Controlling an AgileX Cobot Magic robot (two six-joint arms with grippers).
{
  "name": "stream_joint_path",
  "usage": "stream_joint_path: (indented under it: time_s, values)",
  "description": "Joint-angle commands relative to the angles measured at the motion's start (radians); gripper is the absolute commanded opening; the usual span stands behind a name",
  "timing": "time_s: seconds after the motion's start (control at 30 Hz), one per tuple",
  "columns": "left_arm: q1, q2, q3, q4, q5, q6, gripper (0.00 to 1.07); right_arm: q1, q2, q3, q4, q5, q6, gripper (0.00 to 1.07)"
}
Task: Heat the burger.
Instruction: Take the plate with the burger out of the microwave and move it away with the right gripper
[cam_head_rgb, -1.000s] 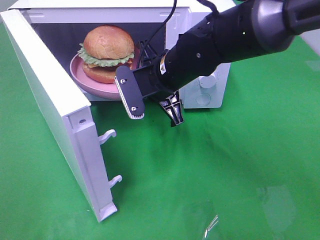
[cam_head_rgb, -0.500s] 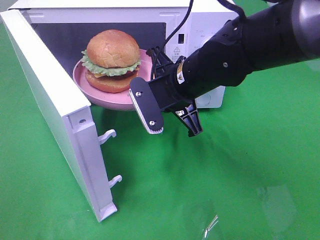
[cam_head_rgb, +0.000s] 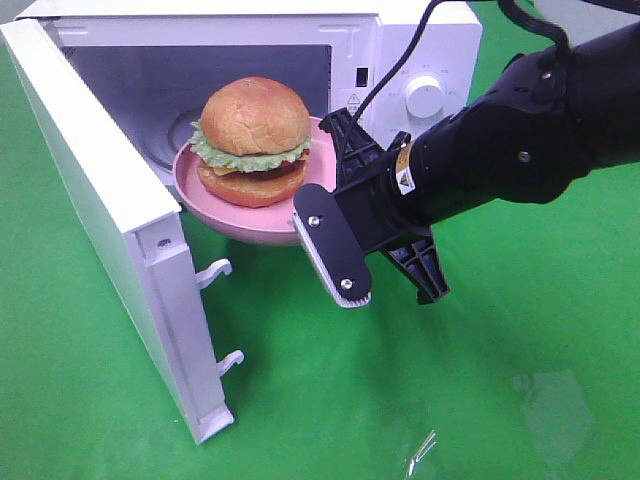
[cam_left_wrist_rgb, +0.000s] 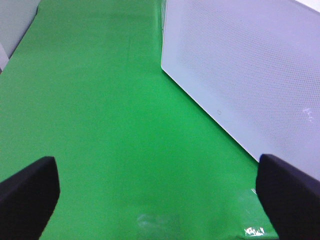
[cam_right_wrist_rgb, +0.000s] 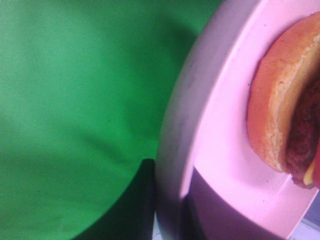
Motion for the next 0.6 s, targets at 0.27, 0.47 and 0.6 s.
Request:
stream_joint_path:
  time_s: [0.27, 0.47, 0.6]
  values:
    - [0.002, -0.005, -0.001, -0.003, -0.013, 0.000, 1.00, 0.001, -0.145, 0.107, -0.004, -0.072, 0.004, 0.00]
    - [0.002, -0.005, -0.001, -0.003, -0.013, 0.000, 1.00, 0.001, -0.212, 0.165, -0.004, -0.064, 0.004, 0.00]
    - [0.002, -0.005, -0.001, -0.003, -0.013, 0.000, 1.00, 0.001, -0.252, 0.194, -0.004, -0.056, 0.004, 0.00]
